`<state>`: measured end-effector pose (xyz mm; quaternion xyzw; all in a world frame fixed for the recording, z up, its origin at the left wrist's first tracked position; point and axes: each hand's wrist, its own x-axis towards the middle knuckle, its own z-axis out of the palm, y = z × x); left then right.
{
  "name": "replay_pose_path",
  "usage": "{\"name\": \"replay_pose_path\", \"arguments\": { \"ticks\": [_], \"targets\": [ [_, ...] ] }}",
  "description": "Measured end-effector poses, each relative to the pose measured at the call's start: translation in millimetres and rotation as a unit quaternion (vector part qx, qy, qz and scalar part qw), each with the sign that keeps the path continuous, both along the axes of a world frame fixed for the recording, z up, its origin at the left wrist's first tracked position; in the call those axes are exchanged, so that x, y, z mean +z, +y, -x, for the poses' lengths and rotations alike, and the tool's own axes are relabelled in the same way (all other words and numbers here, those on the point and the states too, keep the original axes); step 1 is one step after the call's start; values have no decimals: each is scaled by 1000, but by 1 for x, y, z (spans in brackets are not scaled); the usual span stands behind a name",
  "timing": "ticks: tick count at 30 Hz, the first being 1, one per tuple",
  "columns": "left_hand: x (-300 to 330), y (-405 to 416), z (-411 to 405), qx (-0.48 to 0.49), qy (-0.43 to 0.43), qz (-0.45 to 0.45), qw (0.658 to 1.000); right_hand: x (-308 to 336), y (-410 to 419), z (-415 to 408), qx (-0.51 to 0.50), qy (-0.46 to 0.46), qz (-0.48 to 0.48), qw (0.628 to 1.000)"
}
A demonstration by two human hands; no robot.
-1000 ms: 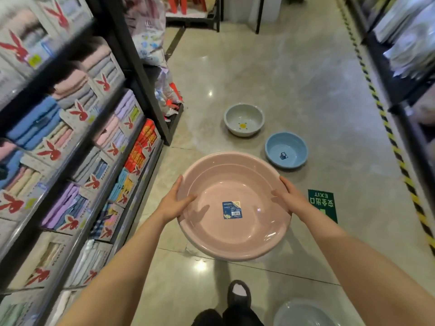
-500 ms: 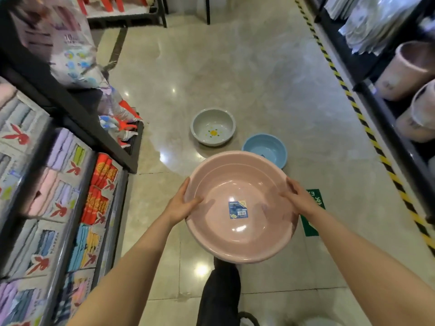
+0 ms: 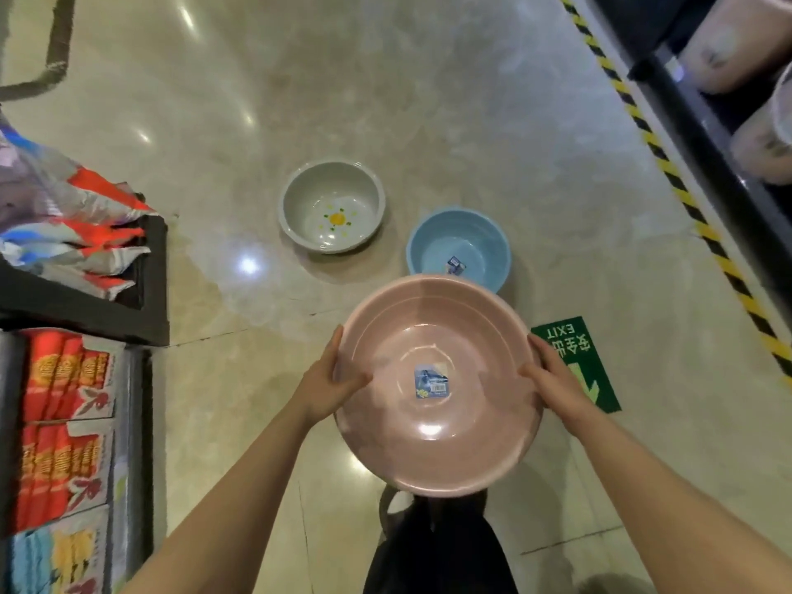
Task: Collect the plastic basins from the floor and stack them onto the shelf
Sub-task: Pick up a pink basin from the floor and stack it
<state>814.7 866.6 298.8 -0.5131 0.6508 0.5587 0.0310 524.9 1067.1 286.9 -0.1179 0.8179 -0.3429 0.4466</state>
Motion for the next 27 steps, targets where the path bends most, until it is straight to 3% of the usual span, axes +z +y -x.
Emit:
{"name": "replay_pose_path", "arguments": {
  "ticks": [10,15,20,24,27],
  "targets": [
    [-234,-2,23,6,-11,-19,1000,-239,-3,24,-15,-31,-7,999],
    [-317,9,21,9,-37,-26,999,-318,8,14,-7,-56,-20,998],
    [-353,16,15,25,-55,-30,998,-361,17,-2,28,-77,-38,996],
    [-359,9,12,-52,-137,-25,989,-373,17,-11,90,-83,-82,989],
    [-343,-3,13,-92,-150,-44,983,-356,9,-7,142,-68,-116,981]
  ]
}}
